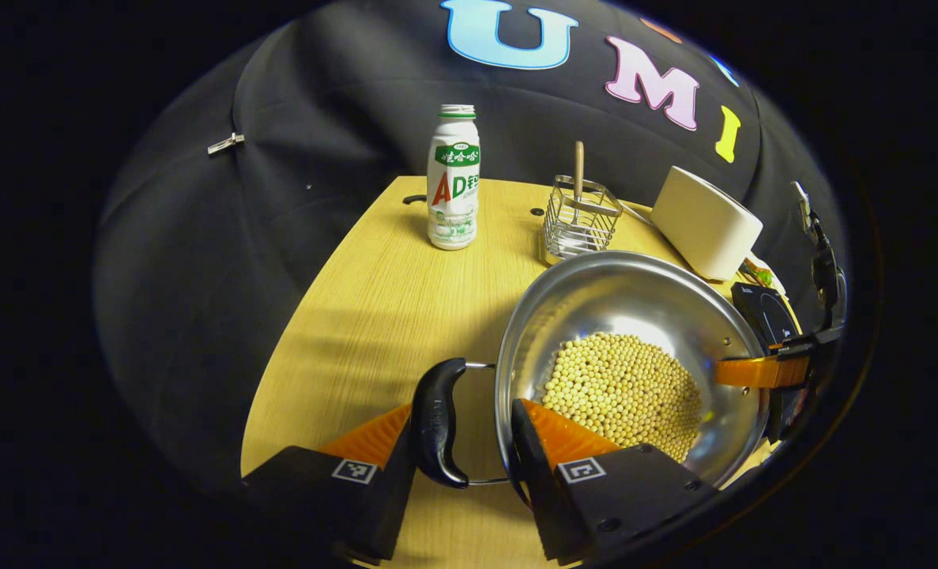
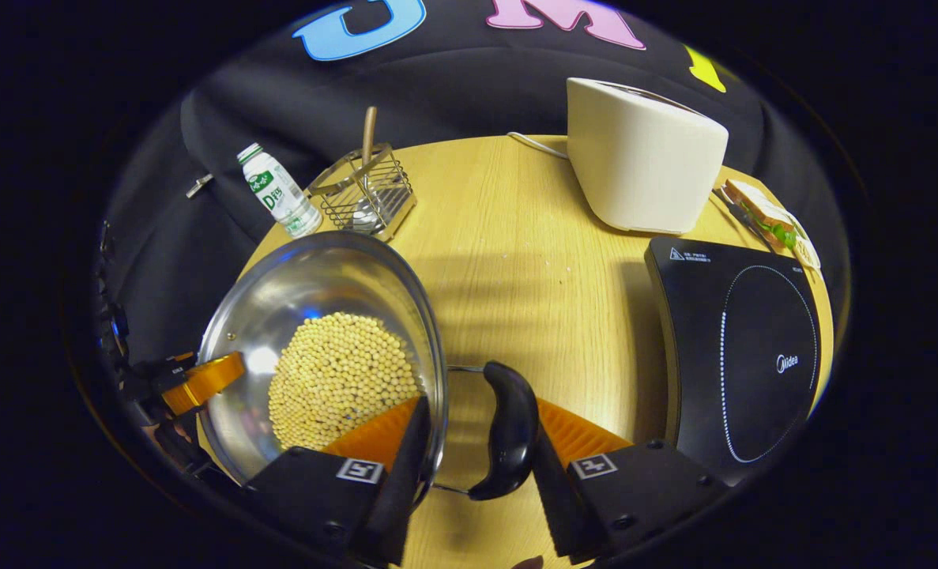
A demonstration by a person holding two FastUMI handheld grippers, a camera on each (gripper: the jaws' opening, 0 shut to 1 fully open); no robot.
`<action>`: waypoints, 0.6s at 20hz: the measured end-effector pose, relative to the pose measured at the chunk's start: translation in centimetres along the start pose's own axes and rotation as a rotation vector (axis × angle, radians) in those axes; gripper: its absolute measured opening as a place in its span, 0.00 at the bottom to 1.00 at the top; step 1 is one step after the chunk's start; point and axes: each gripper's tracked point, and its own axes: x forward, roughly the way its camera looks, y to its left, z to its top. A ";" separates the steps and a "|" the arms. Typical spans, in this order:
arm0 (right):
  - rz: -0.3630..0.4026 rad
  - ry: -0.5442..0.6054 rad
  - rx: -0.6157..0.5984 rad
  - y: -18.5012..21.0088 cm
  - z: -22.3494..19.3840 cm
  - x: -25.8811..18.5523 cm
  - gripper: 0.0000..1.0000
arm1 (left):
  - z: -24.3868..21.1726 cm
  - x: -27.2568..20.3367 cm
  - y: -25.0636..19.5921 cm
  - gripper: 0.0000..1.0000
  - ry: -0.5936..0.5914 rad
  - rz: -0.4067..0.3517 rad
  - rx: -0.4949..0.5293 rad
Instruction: First push the handle of the pot to place it horizontally, then grasp the pot with both hands and set it on the induction cooktop.
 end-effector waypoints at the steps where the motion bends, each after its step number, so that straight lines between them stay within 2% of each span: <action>1: -0.001 -0.001 0.004 0.1 0.2 0.2 0.70 | 0.0 -0.1 0.0 0.66 -0.001 0.001 -0.007; 4: -0.019 -0.020 -0.016 -0.3 0.6 -0.3 0.63 | -0.3 -0.3 -0.4 0.61 0.014 -0.001 -0.035; 5: -0.022 -0.027 -0.018 -0.3 0.5 -0.4 0.66 | -0.4 -0.4 -0.5 0.59 0.017 -0.005 -0.044; 6: -0.021 -0.023 -0.024 -0.3 0.3 -0.5 0.56 | -0.5 -0.5 -0.8 0.59 0.016 -0.007 -0.054; 7: -0.017 -0.015 -0.026 -0.5 0.0 -0.8 0.60 | -0.4 -0.9 -1.1 0.57 0.014 -0.005 -0.055; 8: -0.011 -0.015 -0.029 -0.7 0.1 -1.1 0.56 | -0.3 -1.4 -1.3 0.57 0.007 -0.002 -0.050; 9: -0.005 -0.020 -0.031 -1.0 0.3 -1.5 0.60 | 0.0 -1.9 -1.6 0.56 0.000 0.001 -0.043; 10: -0.002 -0.028 -0.032 -1.3 0.7 -2.0 0.57 | 0.3 -2.3 -2.0 0.57 -0.006 0.001 -0.038; 11: -0.001 -0.033 -0.033 -1.6 0.9 -2.6 0.60 | 0.6 -2.7 -2.5 0.56 -0.004 0.000 -0.035; 12: -0.003 -0.041 -0.037 -2.0 1.3 -3.3 0.57 | 0.8 -2.9 -3.2 0.56 -0.001 -0.003 -0.037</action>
